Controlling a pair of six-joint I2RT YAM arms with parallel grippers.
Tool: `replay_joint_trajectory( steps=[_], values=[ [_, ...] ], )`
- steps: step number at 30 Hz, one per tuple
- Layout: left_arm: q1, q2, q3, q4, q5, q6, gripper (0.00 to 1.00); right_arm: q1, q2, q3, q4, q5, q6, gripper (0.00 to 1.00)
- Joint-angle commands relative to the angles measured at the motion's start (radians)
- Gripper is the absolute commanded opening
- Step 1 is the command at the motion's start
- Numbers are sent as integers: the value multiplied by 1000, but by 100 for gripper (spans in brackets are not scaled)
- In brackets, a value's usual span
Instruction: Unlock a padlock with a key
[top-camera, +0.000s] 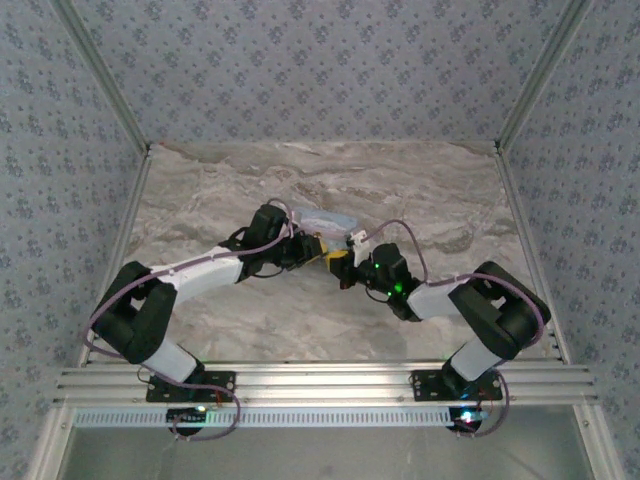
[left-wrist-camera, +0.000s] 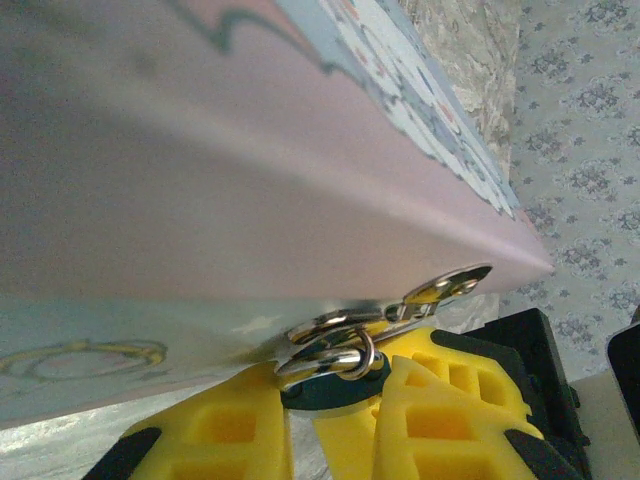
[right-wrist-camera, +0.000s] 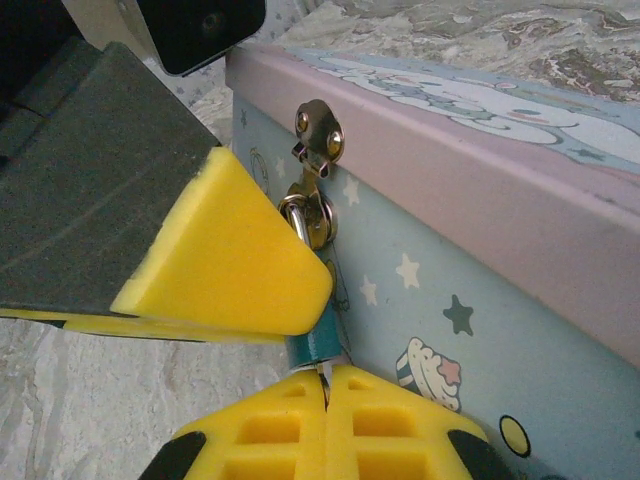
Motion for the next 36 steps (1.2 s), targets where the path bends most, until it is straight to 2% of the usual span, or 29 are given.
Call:
replay_joint_trajectory(
  steps=[1, 11, 16, 19, 26, 31, 36],
  values=[
    [-40, -13, 13, -2, 152, 20, 18, -1, 5, 52, 116, 37, 11, 0],
    [-39, 69, -12, 99, 143, 13, 19, 31, 65, -80, 178, 150, 145, 0],
    [-39, 104, -6, 121, 142, 18, 30, 61, 119, -105, 216, 211, 201, 0],
    [-37, 108, -8, 117, 133, 26, 41, 63, 155, -113, 252, 223, 236, 0],
    [-7, 49, -42, 74, 105, 40, 53, 74, 229, -109, 305, 224, 285, 0],
    [36, -18, -106, 82, 83, 17, 60, 84, 223, -105, 307, 224, 322, 0],
    [63, -24, -199, 263, 90, -83, 61, 96, 198, -85, 270, 228, 409, 0]
  ],
)
